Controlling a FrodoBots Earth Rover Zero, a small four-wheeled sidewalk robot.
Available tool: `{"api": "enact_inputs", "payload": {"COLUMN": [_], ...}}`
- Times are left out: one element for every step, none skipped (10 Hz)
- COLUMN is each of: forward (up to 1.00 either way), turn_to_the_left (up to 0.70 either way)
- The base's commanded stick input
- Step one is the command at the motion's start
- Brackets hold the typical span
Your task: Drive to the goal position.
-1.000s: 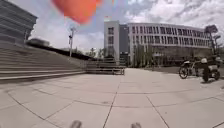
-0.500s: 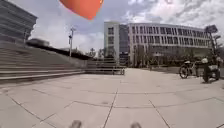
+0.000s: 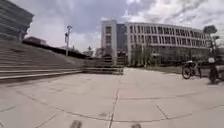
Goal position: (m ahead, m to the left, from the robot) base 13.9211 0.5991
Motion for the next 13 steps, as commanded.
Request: {"api": "enact_inputs", "payload": {"forward": [0.91,0.91,0.91,0.91,0.91,0.91,0.91,0.91,0.91,0.91,0.91,0.91,0.91], "turn_to_the_left": [-0.37,-0.37,-0.37,-0.37,-0.37,-0.37,-0.37,-0.37,-0.31,-0.11,0.06,0.06,0.06]}}
